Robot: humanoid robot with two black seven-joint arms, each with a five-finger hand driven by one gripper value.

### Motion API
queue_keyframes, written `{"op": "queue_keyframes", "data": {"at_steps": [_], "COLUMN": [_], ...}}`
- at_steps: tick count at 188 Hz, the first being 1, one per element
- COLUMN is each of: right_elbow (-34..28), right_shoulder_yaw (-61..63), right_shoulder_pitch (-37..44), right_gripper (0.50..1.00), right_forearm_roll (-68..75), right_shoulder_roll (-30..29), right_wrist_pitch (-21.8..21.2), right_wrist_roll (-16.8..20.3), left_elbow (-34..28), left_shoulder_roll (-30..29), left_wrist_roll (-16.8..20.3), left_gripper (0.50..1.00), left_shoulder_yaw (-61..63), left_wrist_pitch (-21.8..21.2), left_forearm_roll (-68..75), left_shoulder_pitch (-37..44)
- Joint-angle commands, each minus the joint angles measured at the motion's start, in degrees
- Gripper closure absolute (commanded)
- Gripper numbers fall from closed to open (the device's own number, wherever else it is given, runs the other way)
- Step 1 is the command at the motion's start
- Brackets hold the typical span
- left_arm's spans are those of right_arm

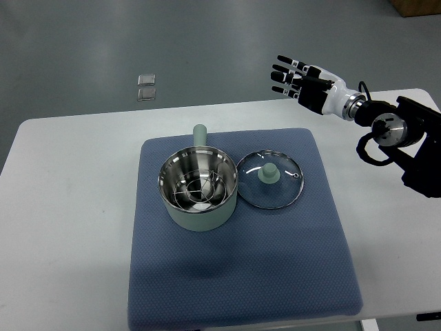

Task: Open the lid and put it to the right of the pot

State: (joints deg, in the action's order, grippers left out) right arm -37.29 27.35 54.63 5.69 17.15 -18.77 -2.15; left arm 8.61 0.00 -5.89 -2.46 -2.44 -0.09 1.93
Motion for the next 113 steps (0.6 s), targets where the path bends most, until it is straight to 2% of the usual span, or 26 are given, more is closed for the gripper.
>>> {"op": "queue_keyframes", "data": {"at_steps": [1,113], "right_elbow": [0.11,0.11], "right_shoulder_yaw": [-0.01,0.16], "right_shoulder_pitch": [-1.46,-5.59], "right_gripper": [0.57,0.57], "right_forearm_roll": [0.38,-0.15], "right_shoulder_roll": [-0.1,-1.59], "right_wrist_pitch": [-0.21,0.67], "right_wrist_roll": [0.13,-1.01], "left_elbow": [0.0,0.0], "left_shoulder_roll": [0.0,0.0], "left_wrist_roll": [0.0,0.0], "left_gripper": [0.5,0.5], "left_shoulder_yaw": [0.0,0.0], "left_wrist_pitch": [-0.02,-0.02], "left_forearm_roll": [0.0,0.0], "left_shoulder_pitch": [0.0,0.0]}}
